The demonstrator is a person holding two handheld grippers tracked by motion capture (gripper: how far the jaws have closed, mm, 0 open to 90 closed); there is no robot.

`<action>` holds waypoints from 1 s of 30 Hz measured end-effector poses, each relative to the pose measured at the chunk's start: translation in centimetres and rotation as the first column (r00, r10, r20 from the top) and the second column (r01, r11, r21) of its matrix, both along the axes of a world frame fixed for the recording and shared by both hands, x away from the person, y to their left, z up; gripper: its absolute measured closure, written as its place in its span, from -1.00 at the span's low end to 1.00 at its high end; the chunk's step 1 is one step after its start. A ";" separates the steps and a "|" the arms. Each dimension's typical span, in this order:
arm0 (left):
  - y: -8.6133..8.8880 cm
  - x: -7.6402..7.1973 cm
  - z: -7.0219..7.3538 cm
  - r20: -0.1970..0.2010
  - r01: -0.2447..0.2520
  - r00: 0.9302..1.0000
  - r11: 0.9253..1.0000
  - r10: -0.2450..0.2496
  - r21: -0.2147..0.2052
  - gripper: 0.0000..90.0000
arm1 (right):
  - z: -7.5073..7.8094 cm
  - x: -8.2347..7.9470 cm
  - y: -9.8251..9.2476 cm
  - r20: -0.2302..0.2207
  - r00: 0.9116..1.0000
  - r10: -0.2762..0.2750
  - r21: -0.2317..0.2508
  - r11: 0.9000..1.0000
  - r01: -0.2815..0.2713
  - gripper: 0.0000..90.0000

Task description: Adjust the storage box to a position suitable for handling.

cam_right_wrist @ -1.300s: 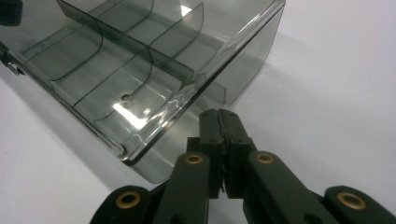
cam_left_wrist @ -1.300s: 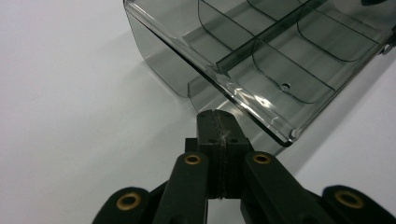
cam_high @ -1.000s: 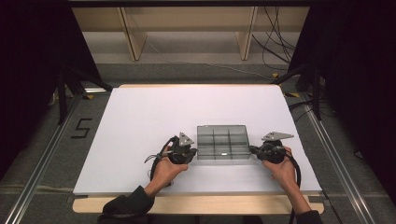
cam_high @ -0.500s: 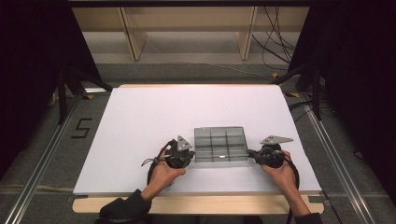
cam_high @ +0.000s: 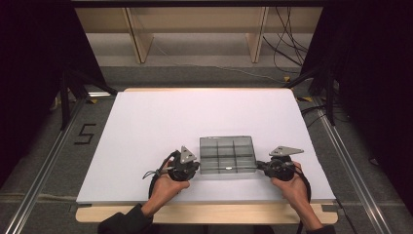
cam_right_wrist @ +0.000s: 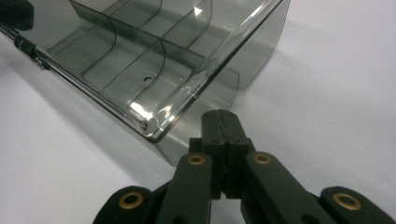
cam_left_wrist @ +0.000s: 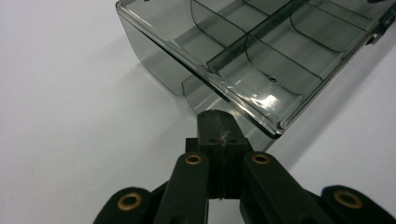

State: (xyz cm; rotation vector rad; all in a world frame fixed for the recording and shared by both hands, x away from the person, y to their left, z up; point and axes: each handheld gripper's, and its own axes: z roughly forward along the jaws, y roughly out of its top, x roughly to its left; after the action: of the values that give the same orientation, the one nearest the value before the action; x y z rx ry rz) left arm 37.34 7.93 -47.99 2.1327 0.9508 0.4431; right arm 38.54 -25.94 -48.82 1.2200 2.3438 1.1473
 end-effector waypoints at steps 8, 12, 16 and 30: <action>0.7 -1.1 0.0 -0.005 0.016 1.000 1.000 -0.016 0.000 0.99 | 0.1 -1.1 0.4 0.001 1.000 0.014 0.006 1.000 -0.014 1.00; 1.0 -1.5 0.0 0.008 0.034 0.999 0.999 -0.034 0.010 0.99 | 0.3 -1.9 0.5 0.007 1.000 0.025 0.025 0.999 -0.025 1.00; 1.2 -1.8 -0.1 0.008 0.032 0.999 0.999 -0.032 0.002 0.99 | 0.3 -2.3 0.6 0.011 1.000 0.029 0.023 0.999 -0.029 1.00; 2.1 -3.3 -0.2 0.017 0.024 1.000 1.000 -0.024 -0.001 0.99 | 0.3 -4.3 1.2 0.002 0.999 0.054 0.036 0.998 -0.054 1.00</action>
State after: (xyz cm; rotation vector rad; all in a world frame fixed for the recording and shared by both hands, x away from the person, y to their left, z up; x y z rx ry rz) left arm 34.07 10.04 -48.15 2.1336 0.9151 0.4474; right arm 34.27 -24.74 -48.56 1.1748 2.3789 1.2122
